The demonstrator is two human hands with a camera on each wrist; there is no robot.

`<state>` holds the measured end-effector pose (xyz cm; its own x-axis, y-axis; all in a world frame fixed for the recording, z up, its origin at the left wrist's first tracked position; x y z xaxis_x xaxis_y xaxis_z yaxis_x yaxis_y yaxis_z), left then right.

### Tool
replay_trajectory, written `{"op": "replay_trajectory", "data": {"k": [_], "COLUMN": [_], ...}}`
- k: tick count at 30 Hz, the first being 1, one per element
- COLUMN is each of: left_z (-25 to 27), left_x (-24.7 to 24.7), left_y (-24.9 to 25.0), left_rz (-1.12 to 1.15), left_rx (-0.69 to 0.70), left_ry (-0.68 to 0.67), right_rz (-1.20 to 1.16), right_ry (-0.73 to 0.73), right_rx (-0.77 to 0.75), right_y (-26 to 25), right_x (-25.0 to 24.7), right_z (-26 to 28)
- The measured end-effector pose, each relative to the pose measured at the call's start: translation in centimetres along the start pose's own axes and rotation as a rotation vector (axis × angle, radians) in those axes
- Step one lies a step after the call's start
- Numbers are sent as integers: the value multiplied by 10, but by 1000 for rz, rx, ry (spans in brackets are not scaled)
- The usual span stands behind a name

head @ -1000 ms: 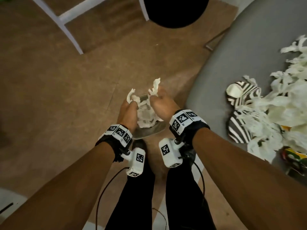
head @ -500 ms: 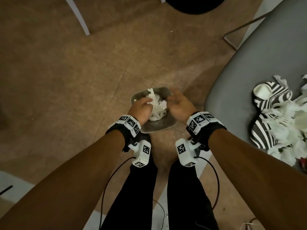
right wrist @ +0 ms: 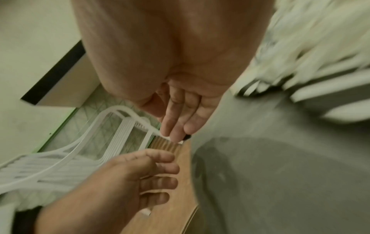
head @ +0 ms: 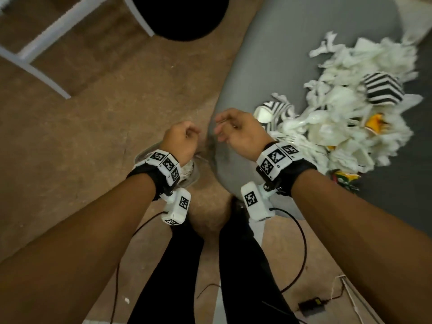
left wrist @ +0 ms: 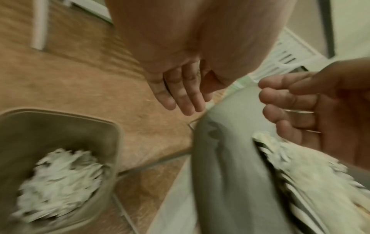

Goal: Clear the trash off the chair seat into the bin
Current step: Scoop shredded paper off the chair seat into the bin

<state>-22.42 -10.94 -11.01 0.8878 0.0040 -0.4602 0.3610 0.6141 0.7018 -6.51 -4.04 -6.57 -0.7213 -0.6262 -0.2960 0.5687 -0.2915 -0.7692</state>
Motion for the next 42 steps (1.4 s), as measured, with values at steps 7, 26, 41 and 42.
{"op": "replay_trajectory", "data": {"k": [7,26,41,42], "left_z": [6,-22,-5,-4], "left_x": [108,127,63,53], "left_y": [114,144,106,98], "left_rz": [-270,-344,25,38], "left_rx": [450,468,200,165], "left_ry": [-150,-25,452,489], "right_rz": [75,917,805,860], "right_ry": [230,93,82,40], "right_rx": [63,-3,-154,-123], "right_y": [54,122,85,81], "right_x": [-133,-168,-163,-157], "right_z": [36,41,23,18]}}
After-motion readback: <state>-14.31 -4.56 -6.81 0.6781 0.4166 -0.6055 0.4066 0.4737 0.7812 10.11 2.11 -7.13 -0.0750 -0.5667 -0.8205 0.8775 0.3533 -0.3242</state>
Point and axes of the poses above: each hand's wrist, its own z-axis away from the middle knuckle, its own x-axis out of the palm, y = z × x, the point moved 1 cm from there along -z, towards the middle knuckle
